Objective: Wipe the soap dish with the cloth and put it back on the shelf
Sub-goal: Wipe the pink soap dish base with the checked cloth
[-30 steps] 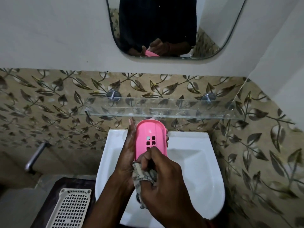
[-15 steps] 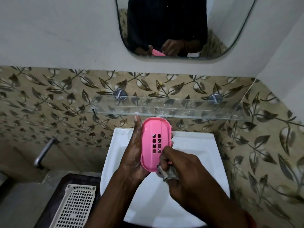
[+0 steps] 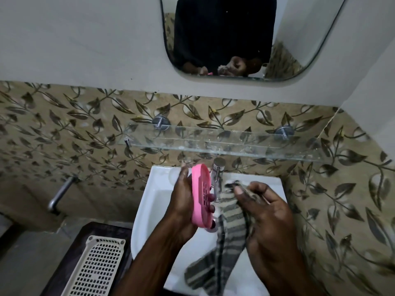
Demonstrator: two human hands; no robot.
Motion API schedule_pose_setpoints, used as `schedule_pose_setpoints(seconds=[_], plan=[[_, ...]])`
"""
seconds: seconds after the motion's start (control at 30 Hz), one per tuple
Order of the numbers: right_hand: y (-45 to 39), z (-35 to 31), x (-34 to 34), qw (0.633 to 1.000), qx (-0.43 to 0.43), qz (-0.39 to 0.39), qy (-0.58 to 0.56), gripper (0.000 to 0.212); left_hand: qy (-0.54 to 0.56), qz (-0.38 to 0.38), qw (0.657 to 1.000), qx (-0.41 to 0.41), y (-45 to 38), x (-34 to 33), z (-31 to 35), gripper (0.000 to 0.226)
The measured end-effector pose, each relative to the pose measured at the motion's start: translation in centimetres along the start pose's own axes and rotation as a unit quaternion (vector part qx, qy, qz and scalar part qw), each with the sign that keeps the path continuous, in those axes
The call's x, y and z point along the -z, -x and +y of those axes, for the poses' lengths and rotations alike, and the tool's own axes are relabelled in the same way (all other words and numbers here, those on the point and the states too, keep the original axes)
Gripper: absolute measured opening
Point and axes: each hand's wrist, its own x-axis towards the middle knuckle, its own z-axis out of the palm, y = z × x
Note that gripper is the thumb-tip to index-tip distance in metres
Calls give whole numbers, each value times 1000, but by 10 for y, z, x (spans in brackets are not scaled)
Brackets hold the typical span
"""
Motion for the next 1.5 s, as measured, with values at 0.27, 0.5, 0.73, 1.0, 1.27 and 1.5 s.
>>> schedule_pose_setpoints(seconds=[0.27, 0.5, 0.73, 1.0, 1.27, 1.5], plan=[[6, -30, 12, 997, -7, -4, -78, 48, -128, 29, 991, -38, 0, 0, -7, 44], [1, 6, 20, 942, 248, -41, 224, 61, 34, -123, 990, 61, 8, -4, -5, 56], [-7, 46, 23, 745, 415, -81, 517, 48, 108, -159, 976, 102, 9, -3, -7, 96], [-11, 46, 36, 696, 455, -189, 523, 43, 109, -107, 981, 122, -2, 11, -12, 98], [-40, 42, 40, 598, 503, -133, 609, 40, 80, -71, 992, 64, -1, 3, -27, 69], [-36, 52, 39, 568, 421, -48, 706, 47, -47, -3, 999, -22, -2, 11, -26, 74]])
